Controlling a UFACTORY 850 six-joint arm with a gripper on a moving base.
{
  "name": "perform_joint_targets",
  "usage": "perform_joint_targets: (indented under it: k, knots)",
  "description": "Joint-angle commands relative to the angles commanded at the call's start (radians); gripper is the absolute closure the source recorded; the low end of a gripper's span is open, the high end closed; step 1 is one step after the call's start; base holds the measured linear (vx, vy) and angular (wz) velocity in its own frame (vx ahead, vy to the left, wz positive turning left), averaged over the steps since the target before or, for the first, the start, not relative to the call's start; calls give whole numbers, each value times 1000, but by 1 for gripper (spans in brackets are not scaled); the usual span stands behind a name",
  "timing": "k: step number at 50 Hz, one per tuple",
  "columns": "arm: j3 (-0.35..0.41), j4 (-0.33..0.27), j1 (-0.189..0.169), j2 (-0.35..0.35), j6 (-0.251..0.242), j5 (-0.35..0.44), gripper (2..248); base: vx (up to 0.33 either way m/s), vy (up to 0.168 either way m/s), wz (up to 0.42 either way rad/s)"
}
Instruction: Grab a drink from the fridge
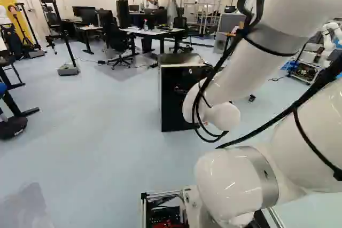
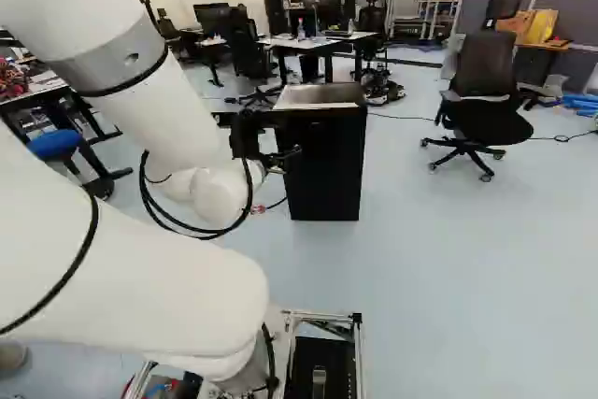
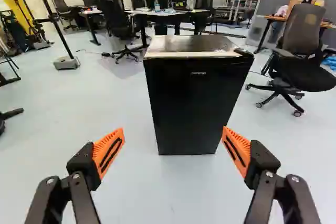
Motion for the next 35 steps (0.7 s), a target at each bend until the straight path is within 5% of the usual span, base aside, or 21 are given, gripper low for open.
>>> perform_joint_targets:
  k: [35]
  knots:
    - [0, 0, 0, 0, 0, 0, 3, 45, 6, -2]
